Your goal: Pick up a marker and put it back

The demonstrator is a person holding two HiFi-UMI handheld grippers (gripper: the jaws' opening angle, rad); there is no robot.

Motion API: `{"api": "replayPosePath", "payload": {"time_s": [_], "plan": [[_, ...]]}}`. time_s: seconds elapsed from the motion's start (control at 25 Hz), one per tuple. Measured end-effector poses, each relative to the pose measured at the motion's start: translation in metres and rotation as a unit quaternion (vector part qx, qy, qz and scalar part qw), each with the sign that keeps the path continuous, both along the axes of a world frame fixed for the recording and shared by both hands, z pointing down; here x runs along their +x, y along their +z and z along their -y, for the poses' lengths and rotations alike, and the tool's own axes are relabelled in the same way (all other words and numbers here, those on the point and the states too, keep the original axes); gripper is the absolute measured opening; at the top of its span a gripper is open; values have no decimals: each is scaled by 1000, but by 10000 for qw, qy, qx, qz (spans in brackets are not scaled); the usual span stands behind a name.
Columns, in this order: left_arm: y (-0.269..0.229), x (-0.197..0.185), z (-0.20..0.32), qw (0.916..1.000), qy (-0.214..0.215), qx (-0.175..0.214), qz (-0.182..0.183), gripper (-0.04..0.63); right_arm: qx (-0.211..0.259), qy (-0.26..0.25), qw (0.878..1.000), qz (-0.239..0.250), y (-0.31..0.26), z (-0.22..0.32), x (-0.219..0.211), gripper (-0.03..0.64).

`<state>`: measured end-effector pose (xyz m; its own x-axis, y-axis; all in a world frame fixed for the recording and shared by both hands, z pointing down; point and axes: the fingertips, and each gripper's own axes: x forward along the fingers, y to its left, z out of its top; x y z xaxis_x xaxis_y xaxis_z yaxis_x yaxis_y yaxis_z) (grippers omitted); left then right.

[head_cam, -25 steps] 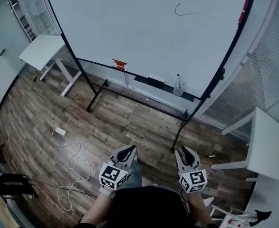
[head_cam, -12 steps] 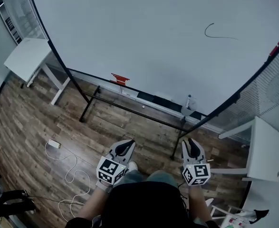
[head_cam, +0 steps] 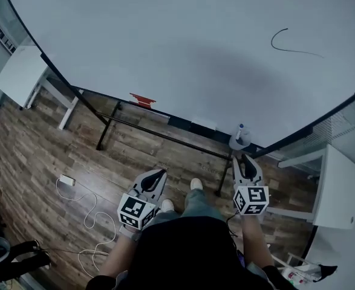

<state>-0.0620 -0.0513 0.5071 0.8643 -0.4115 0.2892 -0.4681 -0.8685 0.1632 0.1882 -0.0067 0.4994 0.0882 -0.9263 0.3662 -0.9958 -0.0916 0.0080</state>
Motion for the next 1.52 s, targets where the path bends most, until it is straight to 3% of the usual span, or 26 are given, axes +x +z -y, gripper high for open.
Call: {"api": "replayPosePath", "payload": {"time_s": [0.32,0.68,1.08,1.24,1.52], "plan": [[11,47,41,9995,-174,-192,175,21,-443,-226,9987,-121,30,55,55,118],[18,79,61,9993,-91,-228,271,20,-865,-280,9956,-248,57,89,80,118],[25,80,72,9984,-237,-377,340,20,-1061,-293,9931,-417,62,99,86,94],[22,77,78,9984,-332,-334,307,21,-1048,-403,9927,-442,52,101,82,94],[6,61,90,9968,-778,-73,168,20,-883,-715,9893,-918,10,120,68,94]]}}
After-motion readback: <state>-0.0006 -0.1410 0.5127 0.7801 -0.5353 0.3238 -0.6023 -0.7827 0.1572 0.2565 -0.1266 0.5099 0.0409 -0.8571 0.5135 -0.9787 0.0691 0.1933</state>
